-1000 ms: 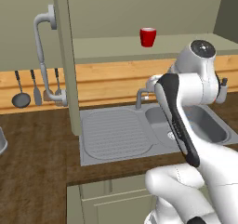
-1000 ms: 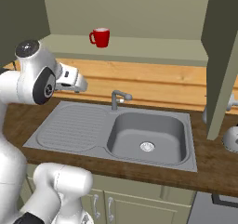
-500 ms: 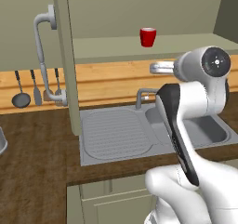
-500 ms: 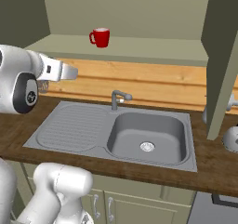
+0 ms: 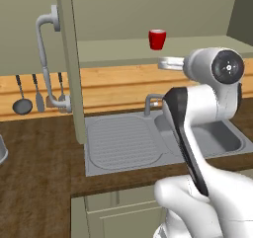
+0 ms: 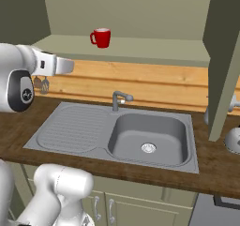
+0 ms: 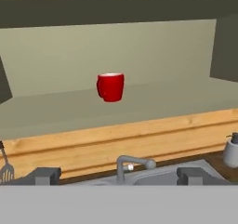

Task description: Pick the kettle from the counter and place it on the tray. Then pick the mug from the cabinet and place it on the tray. Then close the cabinet doors.

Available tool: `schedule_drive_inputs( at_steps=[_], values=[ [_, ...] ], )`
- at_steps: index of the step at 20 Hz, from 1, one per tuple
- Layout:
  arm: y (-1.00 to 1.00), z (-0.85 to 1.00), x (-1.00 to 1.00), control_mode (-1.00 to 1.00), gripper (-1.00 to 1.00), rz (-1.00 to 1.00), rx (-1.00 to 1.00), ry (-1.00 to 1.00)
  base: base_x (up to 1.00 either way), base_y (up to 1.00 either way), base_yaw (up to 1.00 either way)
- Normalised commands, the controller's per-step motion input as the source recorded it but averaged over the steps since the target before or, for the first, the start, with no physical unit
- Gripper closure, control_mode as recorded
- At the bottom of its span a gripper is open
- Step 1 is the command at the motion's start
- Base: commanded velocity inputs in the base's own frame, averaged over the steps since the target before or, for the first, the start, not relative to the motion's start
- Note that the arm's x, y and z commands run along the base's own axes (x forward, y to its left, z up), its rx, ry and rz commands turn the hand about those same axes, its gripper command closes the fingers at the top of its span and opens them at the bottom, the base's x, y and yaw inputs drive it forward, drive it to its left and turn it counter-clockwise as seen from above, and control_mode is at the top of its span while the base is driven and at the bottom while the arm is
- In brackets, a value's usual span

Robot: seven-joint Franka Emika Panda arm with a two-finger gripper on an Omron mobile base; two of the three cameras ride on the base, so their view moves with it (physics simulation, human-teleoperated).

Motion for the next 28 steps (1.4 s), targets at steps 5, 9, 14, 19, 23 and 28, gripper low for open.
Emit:
schedule_drive_inputs(
  at_steps=[5, 9, 14, 19, 23, 28],
  values=[
    [0.0, 0.44, 0.07, -1.0, -1.0, -0.01, 0.0, -0.01, 0.0, 0.0, 0.0],
    [0.0, 0.32, 0.16, -1.0, -1.0, -0.01, 0.0, -0.01, 0.0, 0.0, 0.0],
    [0.01, 0.06, 0.33, -1.0, -1.0, -0.04, 0.0, 0.08, 0.0, 0.0, 0.0],
    [0.1, 0.05, 0.41, -1.0, -1.0, -0.09, -0.01, 0.08, 0.0, 0.0, 0.0],
    [0.04, 0.23, 0.37, -1.0, -1.0, -0.08, 0.0, 0.0, 0.0, 0.0, 0.0],
    [0.02, 0.08, 0.59, -1.0, -1.0, 0.0, 0.0, 0.0, 0.0, 0.0, 0.0]
  ],
)
